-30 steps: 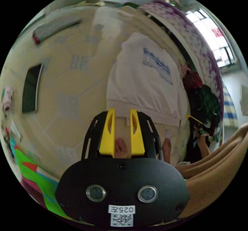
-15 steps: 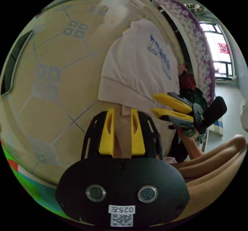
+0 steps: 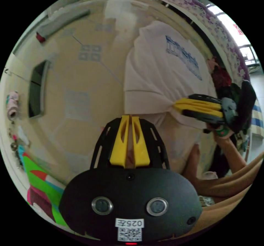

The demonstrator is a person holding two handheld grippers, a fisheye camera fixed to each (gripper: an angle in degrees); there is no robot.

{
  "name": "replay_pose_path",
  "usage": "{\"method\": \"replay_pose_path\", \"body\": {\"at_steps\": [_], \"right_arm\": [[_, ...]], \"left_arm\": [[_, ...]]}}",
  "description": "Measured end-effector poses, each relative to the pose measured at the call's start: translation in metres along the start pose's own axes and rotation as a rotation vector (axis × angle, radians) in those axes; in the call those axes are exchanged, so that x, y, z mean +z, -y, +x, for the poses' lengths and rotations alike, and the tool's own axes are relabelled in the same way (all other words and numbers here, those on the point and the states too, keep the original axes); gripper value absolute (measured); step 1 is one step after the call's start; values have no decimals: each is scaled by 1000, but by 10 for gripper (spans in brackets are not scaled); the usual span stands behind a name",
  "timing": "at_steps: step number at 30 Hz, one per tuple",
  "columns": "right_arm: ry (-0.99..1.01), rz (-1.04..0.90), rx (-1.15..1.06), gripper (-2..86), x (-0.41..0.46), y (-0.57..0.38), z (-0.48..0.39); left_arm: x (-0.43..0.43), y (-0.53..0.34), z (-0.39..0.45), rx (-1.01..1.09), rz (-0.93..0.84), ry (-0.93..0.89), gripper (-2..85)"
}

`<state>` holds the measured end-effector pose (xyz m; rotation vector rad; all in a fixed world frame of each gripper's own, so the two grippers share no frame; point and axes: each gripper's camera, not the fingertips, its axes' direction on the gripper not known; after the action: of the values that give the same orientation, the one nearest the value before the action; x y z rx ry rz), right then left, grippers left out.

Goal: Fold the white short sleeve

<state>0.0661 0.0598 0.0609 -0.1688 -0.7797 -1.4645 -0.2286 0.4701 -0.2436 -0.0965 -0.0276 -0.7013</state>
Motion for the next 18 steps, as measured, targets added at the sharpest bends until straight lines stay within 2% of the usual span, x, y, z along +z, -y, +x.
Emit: {"method": "replay_pose_path", "body": {"at_steps": [3, 7, 10, 12, 14, 16, 18], "right_arm": [[5, -27, 24, -3, -4, -4, 8], [21, -165, 10, 9, 36, -4, 16], [164, -171, 65, 56, 49, -1, 25], [326, -96, 142, 89, 28, -1, 37], [392, 18, 190, 105, -3, -6, 44], [407, 105, 209, 117, -34, -7, 53], [336, 216, 206, 130, -72, 9, 75]], "left_arm": [[-34, -2, -31, -79, 117, 189, -17], [-100, 1, -54, -161, 319, 215, -17], [-159, 1, -38, -75, 507, 201, -17], [-197, -5, 2, 88, 658, 320, -17], [-217, -12, 32, 190, 757, 434, -17], [-228, -15, 44, 185, 795, 468, -16], [-225, -12, 34, 168, 770, 446, -16]]}}
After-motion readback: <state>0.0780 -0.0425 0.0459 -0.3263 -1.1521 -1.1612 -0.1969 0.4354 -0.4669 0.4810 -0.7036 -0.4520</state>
